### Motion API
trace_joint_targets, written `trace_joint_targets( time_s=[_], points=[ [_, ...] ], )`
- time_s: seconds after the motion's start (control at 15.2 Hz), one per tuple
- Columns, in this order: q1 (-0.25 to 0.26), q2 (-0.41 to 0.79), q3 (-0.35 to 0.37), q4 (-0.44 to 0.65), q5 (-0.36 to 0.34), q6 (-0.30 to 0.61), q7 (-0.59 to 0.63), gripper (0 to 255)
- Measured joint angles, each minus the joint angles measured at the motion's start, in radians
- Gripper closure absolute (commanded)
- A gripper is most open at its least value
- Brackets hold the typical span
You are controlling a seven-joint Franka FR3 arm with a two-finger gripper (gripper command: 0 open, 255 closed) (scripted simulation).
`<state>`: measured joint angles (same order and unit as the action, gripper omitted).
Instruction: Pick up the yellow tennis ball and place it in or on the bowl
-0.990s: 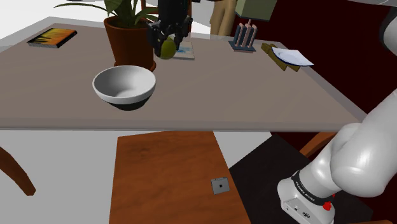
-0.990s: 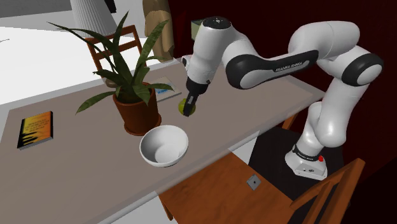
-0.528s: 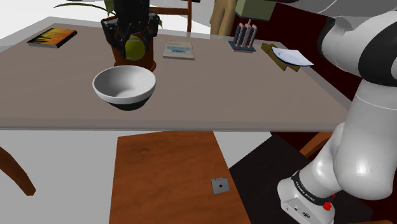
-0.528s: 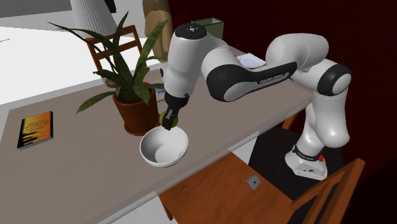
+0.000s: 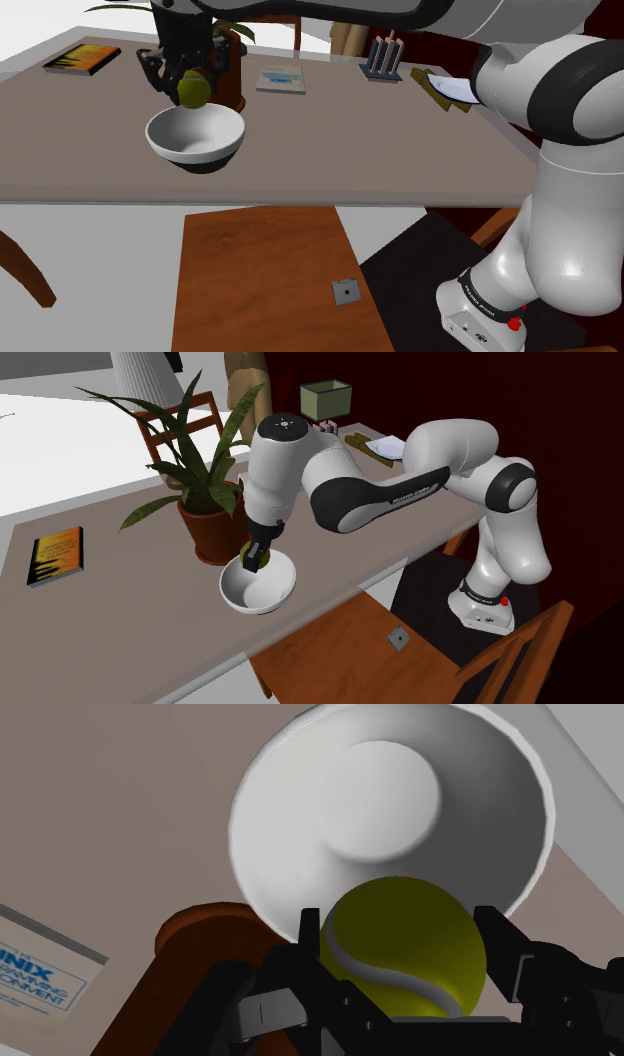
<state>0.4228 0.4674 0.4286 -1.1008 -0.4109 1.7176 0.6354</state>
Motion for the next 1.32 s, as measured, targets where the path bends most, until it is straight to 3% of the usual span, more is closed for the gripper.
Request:
trace_joint_targets(
  time_s=[0.46,0.92,0.99,1.32],
  points=[
    [-0.031,-0.034,0.001,-0.151,0.008,0.114,0.024,255],
    [-0.033,-0.036,0.001,-0.169,0.007,0.13,0.029,255],
    [-0.033,-0.036,0.001,-0.169,0.007,0.13,0.029,0],
    [-0.033,-0.036,0.001,-0.169,0.007,0.13,0.029,0]
  ],
)
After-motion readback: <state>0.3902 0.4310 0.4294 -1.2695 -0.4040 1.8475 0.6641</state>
